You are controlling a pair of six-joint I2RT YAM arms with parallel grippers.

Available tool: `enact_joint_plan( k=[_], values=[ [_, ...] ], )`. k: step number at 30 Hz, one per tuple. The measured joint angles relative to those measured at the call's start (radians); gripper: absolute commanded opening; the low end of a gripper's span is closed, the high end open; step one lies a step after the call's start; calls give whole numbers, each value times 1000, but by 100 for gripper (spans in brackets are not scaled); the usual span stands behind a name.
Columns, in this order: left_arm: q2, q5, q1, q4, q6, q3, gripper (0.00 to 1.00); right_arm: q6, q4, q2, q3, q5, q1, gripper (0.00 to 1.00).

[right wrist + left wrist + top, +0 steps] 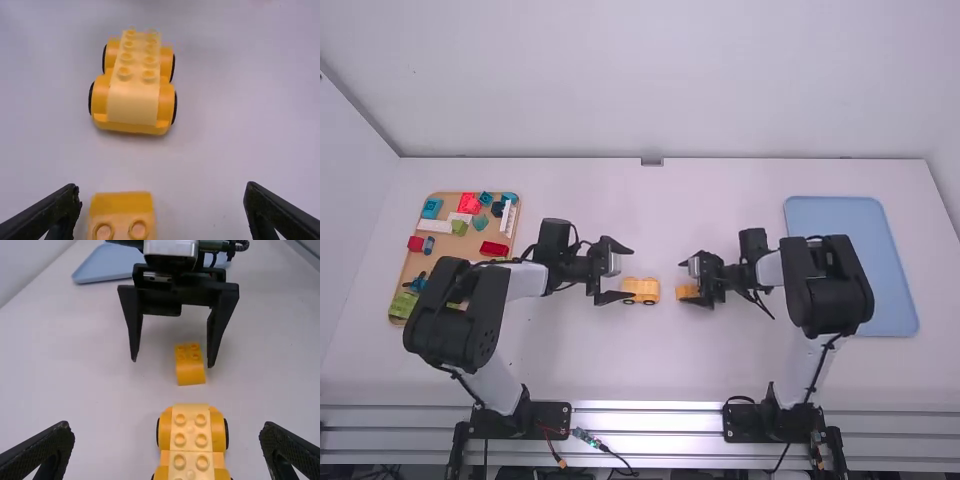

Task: Assemble lego blocks to make yellow taxi

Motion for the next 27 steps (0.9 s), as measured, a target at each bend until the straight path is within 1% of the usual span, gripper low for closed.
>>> enact_joint_plan(
  k=[7,12,15,16,22,24,26,27],
  values=[
    [0,0,0,2,0,0,99,13,-50,14,-3,4,-33,83],
    [0,0,0,2,0,0,99,5,-53,14,-10,4,-34,77],
    [0,0,-1,3,0,0,99,3,-53,14,-14,5,-30,75],
    [0,0,-1,2,0,0,99,2,-53,14,-15,9,-28,72],
    [0,0,-1,2,0,0,99,2,-62,14,-15,24,-24,64],
    [0,0,-1,2,0,0,99,2,-72,14,-16,27,-24,59],
    [0,0,-1,1,0,0,99,3,-71,14,-16,27,-24,59],
    [0,0,-1,0,0,0,99,2,-71,14,-16,27,-24,54]
  ],
)
